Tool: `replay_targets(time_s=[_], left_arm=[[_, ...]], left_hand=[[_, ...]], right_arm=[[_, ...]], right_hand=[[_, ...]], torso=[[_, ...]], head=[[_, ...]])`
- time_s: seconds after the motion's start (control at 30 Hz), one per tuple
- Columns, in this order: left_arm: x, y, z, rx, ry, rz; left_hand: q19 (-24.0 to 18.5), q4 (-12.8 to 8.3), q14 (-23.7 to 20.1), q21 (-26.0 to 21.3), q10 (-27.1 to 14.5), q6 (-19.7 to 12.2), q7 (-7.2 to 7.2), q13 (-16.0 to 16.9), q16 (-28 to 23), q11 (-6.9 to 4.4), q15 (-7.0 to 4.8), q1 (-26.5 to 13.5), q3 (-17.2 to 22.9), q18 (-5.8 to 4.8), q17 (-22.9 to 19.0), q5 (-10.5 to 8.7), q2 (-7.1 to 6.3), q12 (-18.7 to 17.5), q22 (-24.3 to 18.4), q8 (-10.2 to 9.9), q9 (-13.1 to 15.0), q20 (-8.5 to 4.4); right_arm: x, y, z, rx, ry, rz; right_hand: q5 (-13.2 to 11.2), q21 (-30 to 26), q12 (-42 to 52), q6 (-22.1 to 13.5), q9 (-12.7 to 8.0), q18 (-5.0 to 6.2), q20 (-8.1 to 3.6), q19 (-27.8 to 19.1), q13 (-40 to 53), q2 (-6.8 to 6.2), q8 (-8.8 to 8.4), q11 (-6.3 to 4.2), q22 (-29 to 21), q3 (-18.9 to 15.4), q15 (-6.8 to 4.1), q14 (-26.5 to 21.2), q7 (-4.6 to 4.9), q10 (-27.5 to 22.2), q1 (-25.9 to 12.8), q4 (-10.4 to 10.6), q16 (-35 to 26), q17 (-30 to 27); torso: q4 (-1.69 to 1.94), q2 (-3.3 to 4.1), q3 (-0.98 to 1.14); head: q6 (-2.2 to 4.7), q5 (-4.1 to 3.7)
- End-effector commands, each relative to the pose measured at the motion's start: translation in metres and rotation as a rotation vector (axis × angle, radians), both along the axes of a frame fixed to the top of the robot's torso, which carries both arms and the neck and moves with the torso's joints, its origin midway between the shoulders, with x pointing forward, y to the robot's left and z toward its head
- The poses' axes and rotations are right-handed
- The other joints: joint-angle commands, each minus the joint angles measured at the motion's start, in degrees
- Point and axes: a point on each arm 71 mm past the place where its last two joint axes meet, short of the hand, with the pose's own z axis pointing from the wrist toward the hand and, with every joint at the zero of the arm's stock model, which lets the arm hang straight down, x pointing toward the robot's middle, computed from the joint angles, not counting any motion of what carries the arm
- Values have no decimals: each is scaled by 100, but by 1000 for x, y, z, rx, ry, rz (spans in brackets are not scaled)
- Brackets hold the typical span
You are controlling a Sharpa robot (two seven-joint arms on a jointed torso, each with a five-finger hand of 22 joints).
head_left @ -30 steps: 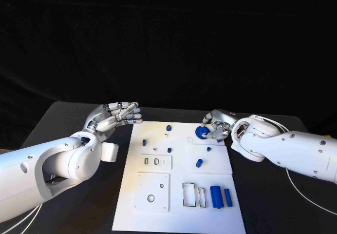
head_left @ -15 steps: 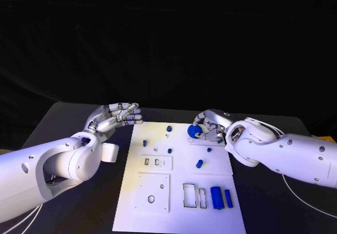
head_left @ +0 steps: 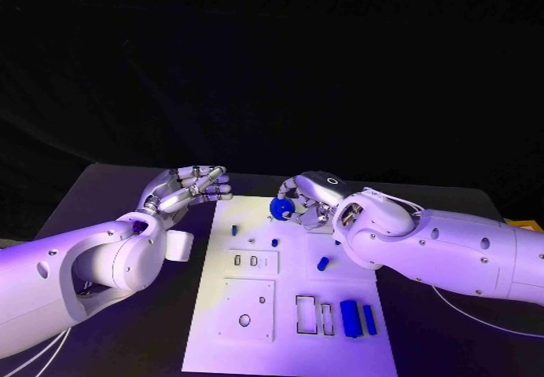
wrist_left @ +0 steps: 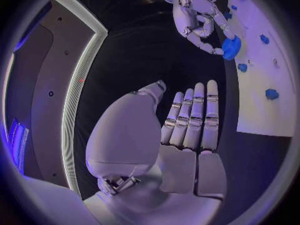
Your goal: Assemble the parts on the task board
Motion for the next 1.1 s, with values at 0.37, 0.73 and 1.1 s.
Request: replay_targets(time_s=[0.37,0.73,1.1], left_arm=[[-1,-5,2,-14,-6,-26],[-1,-7,2,-17,-3,-36],[-1,-7,2,-17,-2,-38]], left_hand=[[-47,-5,-45,-22,-7,-34,220,7,-28,32,2,-40,36,63,11,-20,-18,-25,-10,-27,-7,-11],[-47,-5,-45,-22,-7,-34,220,7,-28,32,2,-40,36,63,11,-20,-18,-25,-10,-27,-7,-11],[-53,-9,-51,-25,-7,-35,221,8,-35,33,4,-39,46,63,13,-21,-17,-32,-13,-29,-9,-9]], right_arm=[[6,25,-11,-56,-18,5],[7,32,-22,-72,8,13],[9,31,-27,-89,32,6]], right_hand=[[36,22,16,191,139,-106,-39,190,826,0,99,4,992,87,-33,600,-104,76,-53,-9,34,1471],[35,16,10,184,138,-104,-36,185,820,-7,87,11,987,108,-27,599,-97,71,-91,-7,32,1465],[31,10,9,180,138,-102,-34,179,819,-17,81,14,980,116,-24,597,-94,70,-115,-7,29,1455]], torso=[[8,6,6],[-14,5,11],[-1,1,9]], head=[[0,-5],[-36,17],[-19,11]])
